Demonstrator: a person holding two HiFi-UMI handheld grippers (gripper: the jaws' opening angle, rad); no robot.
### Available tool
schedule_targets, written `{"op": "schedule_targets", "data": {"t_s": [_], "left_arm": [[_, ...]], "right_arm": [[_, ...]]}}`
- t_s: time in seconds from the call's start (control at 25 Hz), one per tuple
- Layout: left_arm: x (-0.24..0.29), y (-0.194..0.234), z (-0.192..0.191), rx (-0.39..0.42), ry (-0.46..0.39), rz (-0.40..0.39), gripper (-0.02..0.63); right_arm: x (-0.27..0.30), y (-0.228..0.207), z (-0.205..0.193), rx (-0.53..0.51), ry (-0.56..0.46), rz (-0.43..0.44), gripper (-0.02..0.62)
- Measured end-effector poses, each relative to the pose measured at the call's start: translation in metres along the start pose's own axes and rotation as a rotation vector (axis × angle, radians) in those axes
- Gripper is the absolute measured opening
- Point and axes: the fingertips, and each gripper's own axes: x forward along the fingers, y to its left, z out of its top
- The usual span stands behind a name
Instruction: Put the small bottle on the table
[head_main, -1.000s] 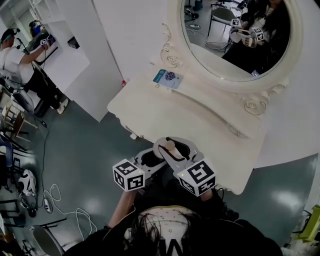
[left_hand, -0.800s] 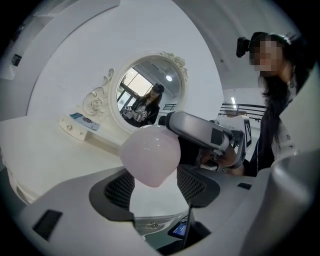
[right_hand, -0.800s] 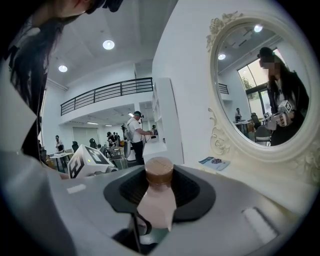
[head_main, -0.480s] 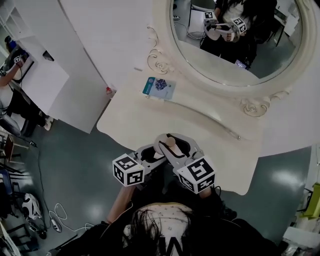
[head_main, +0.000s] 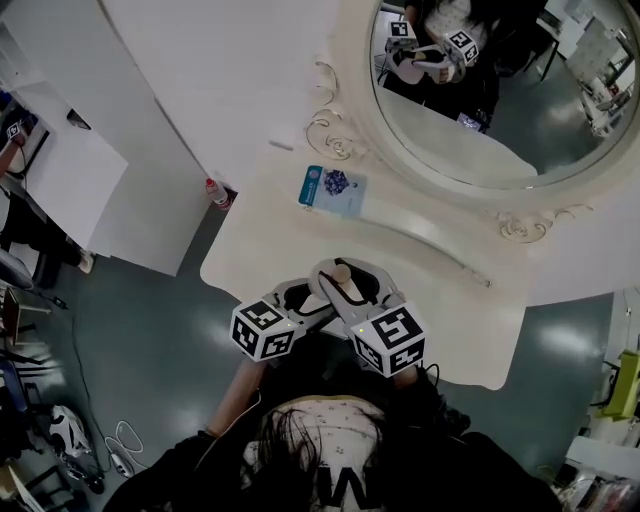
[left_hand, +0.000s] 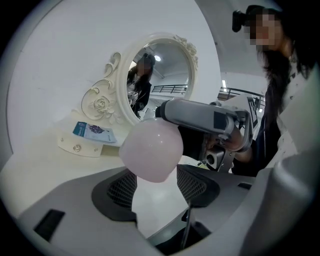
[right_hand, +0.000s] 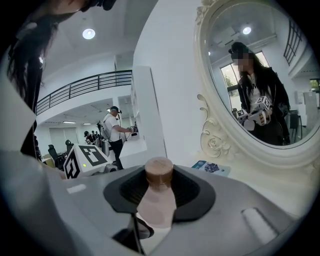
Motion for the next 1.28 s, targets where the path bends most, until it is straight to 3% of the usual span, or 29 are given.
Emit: {"op": "schedule_targets", "data": {"t_s": [0.2,0.4,0.68,1.28], "left_arm": [[-0.005,0.029,0.004,-0.009,0.004,-0.019,0.249],[-0.015,0.066,-0.001,-0.018,0.037,0.027,0.249],[-0.042,0.105,0.003,-0.070,0.007,0.087,0.249],[-0.054,0.116,0.010,-0.068,-0.001,0.088,0.249]], "right_arm": [[0.024,-0.012,0.001,0.027,0.004,-0.042,0.143],[0.041,-0.037,-0.003,0.051,0.012,-0.113,0.143],[0.065,-0.080,-0.033,0.107,0.053,-0.204,0.143],[0.127,-0.130,-0.120,0.133,0.217,-0.302,0.143]]}}
